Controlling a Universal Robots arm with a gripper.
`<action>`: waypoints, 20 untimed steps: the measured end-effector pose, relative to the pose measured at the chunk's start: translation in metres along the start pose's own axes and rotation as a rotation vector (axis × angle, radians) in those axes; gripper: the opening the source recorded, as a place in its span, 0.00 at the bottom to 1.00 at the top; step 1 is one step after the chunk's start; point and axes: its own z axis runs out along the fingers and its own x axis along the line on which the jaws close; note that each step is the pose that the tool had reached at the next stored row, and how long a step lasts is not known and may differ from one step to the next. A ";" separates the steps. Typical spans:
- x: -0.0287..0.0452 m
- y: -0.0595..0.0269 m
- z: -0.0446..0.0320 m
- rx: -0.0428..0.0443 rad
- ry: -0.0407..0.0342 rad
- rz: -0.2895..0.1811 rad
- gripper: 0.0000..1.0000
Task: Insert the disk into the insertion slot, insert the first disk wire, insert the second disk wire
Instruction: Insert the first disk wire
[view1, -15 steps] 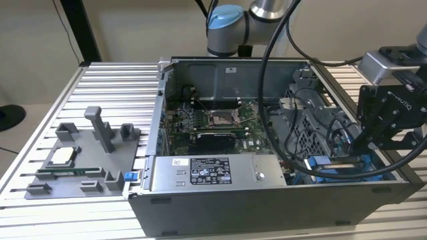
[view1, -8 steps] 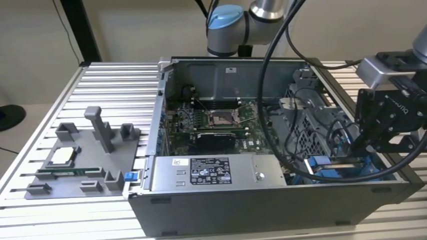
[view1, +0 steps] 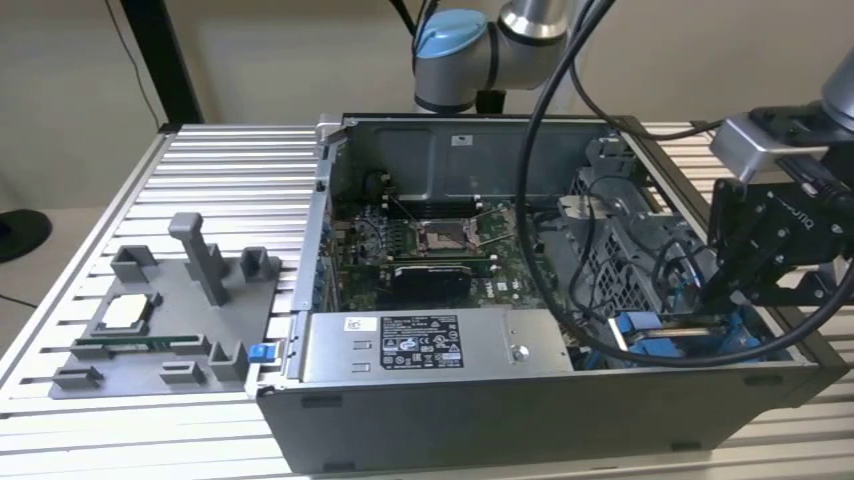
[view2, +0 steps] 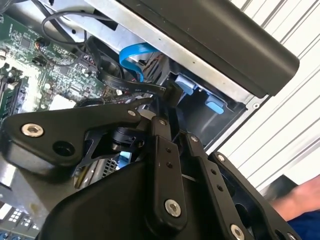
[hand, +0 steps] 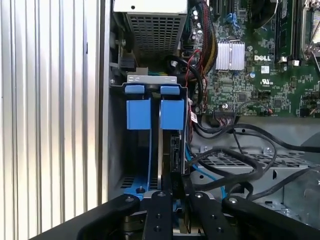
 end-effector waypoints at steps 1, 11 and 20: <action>-0.0001 -0.0001 0.0006 0.0004 0.0001 -0.002 0.00; -0.0016 -0.0002 0.0037 0.0019 0.0004 -0.015 0.00; -0.0015 -0.0002 0.0052 0.0024 0.0002 -0.010 0.00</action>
